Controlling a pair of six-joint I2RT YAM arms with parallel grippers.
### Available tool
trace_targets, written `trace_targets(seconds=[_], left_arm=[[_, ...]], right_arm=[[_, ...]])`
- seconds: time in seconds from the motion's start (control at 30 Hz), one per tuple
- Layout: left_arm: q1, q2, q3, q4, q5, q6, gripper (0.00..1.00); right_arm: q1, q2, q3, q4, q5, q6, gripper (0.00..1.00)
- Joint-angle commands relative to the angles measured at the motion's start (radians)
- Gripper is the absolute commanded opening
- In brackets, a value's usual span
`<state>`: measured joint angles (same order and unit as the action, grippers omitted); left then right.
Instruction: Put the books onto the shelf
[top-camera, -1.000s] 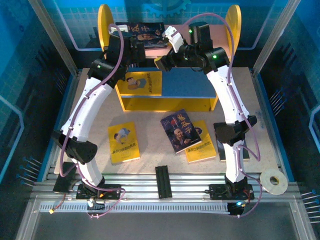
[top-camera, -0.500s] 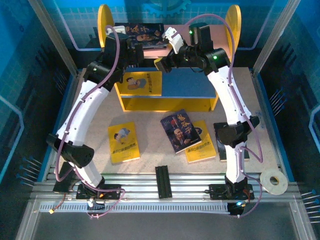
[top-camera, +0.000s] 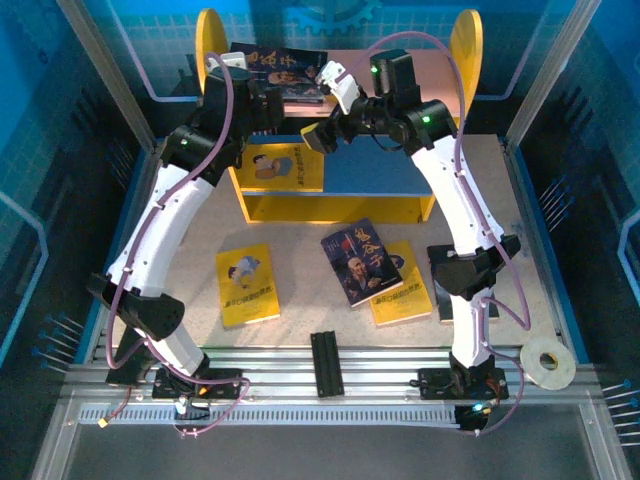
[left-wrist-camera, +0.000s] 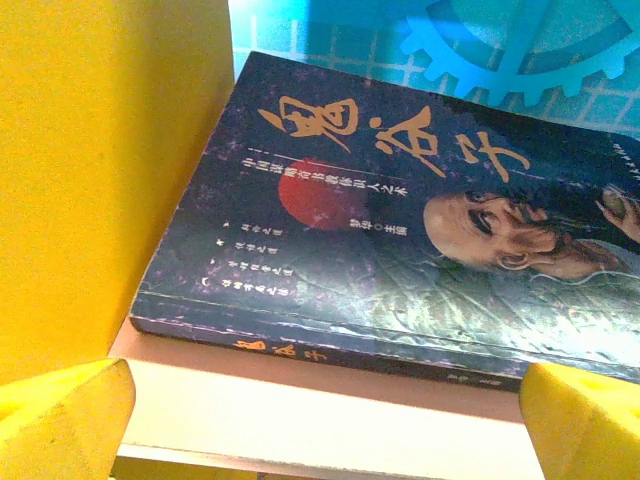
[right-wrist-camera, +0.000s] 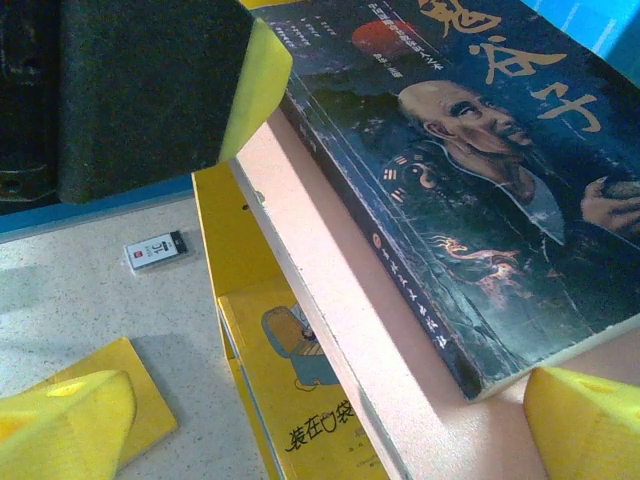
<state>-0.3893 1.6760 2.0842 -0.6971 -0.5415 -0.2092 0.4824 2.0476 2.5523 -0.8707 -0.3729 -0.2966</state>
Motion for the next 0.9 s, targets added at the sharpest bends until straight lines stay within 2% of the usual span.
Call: trace_targets(seconds=[0.0,0.37,0.87], left_arm=[[0.012,0.009,0.037,0.022,0.002,0.012,0.99],[0.014,0.048,0.088,0.045,-0.006,0.058,0.99],[0.001,0.103,0.085,0.109,-0.068,0.089,0.99]], right_arm=[[-0.002,-0.017,-0.017,-0.068,-0.009,0.044,1.00],[-0.062,-0.020,-0.024,-0.045,-0.037,0.102,1.00],[-0.064,-0.020,-0.064,-0.011,-0.038,0.087,1.00]])
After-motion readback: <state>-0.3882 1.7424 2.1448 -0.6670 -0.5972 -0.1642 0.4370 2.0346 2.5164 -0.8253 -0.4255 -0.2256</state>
